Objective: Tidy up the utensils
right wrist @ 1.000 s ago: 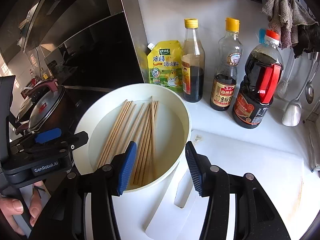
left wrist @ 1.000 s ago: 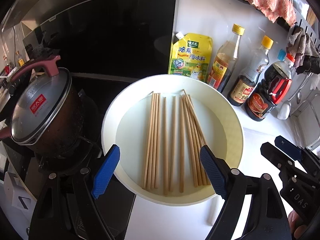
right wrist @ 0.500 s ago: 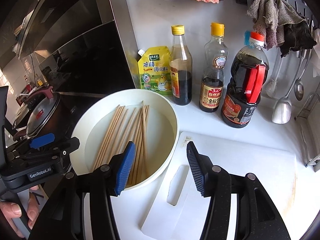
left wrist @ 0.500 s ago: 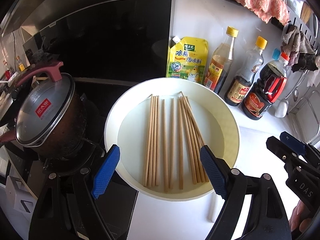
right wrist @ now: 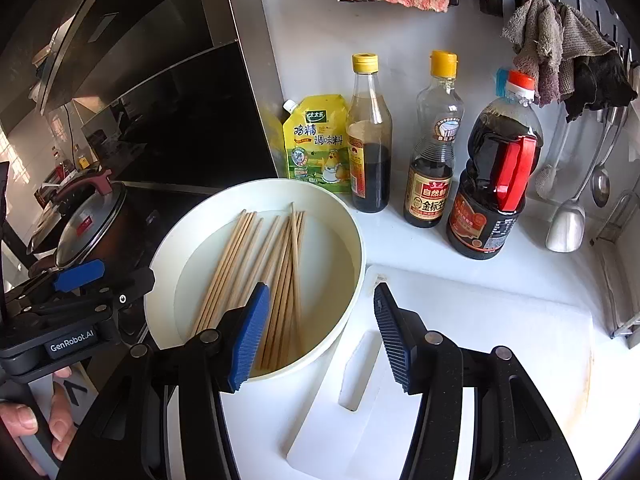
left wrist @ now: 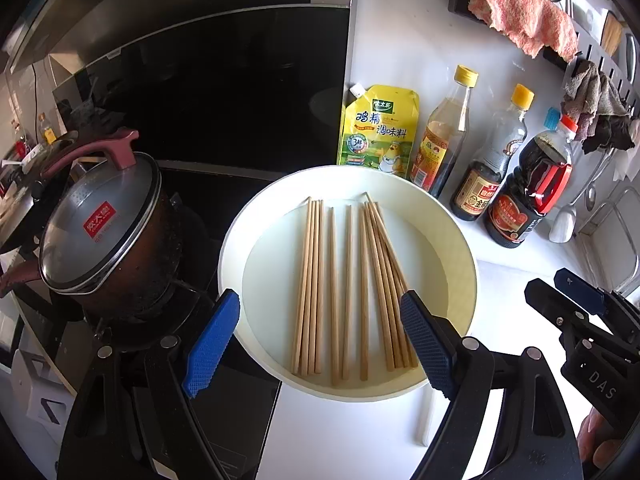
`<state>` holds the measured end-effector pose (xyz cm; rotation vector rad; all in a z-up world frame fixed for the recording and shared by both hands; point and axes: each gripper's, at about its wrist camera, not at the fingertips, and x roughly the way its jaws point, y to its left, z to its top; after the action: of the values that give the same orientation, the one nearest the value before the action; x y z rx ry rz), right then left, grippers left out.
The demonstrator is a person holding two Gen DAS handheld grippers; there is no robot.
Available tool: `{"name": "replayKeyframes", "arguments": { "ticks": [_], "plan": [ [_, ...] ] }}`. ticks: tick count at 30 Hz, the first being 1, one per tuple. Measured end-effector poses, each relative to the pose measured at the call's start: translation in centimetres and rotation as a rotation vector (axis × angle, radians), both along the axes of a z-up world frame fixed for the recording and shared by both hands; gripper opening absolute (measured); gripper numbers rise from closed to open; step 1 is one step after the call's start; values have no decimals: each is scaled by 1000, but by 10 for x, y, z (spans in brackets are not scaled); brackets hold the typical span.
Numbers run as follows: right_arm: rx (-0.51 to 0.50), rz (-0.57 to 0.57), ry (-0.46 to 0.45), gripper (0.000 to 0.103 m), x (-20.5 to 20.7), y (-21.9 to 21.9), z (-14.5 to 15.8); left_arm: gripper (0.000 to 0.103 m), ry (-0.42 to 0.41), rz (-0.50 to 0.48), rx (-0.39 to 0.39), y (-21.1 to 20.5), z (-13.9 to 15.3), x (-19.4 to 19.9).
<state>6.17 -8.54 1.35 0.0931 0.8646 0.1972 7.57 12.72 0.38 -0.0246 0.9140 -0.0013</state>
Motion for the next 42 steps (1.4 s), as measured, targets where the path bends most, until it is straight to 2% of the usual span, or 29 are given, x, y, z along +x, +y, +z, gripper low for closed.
{"name": "replayKeyframes", "arguments": {
  "ticks": [17, 34, 42],
  "plan": [
    [-1, 4, -14, 52, -2, 3, 5, 81, -15, 5, 0, 2, 5, -3],
    [1, 6, -18, 54, -5, 3, 8, 95, -28, 23, -1, 9, 11, -8],
    [2, 6, -20, 55, -7, 4, 10, 95, -31, 24, 0, 11, 12, -10]
  ]
}}
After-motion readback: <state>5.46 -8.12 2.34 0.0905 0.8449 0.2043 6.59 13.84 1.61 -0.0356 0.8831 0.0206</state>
